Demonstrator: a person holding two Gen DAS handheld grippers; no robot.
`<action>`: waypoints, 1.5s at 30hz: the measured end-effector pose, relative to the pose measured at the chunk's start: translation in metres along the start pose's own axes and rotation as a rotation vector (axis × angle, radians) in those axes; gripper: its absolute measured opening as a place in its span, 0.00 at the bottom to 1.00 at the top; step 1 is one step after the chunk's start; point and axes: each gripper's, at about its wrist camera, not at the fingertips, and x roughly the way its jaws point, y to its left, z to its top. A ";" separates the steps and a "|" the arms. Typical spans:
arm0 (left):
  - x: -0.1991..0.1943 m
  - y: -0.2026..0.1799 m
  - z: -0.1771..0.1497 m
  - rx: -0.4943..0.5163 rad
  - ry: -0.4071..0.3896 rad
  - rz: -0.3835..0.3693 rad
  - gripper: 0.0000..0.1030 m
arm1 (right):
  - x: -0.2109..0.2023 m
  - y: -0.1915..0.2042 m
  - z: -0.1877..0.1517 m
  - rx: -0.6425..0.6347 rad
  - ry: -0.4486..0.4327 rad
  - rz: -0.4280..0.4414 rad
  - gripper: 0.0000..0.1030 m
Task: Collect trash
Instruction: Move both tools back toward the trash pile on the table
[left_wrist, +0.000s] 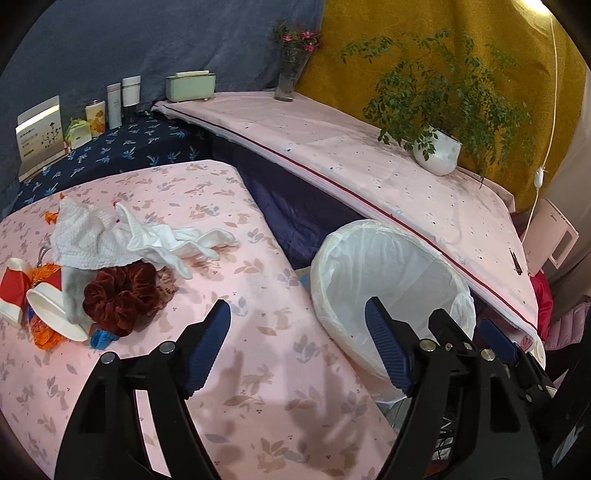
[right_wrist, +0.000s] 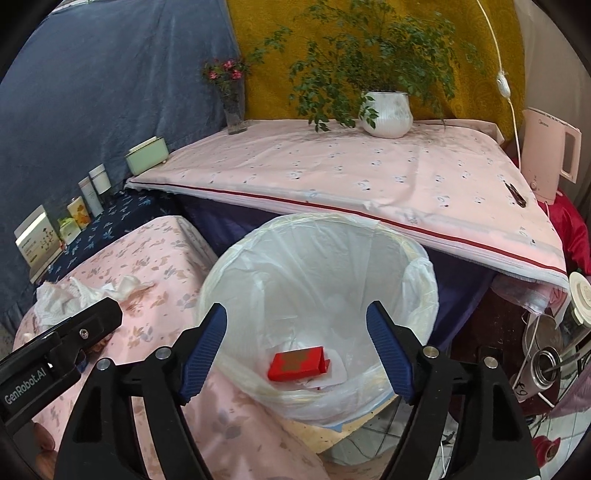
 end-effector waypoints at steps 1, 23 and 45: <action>-0.002 0.005 0.000 -0.010 -0.003 0.008 0.70 | -0.001 0.005 -0.001 -0.008 0.001 0.007 0.74; -0.044 0.139 -0.023 -0.256 -0.040 0.210 0.87 | -0.005 0.111 -0.029 -0.172 0.057 0.143 0.76; -0.066 0.280 -0.041 -0.485 -0.046 0.374 0.87 | 0.010 0.201 -0.047 -0.249 0.121 0.245 0.76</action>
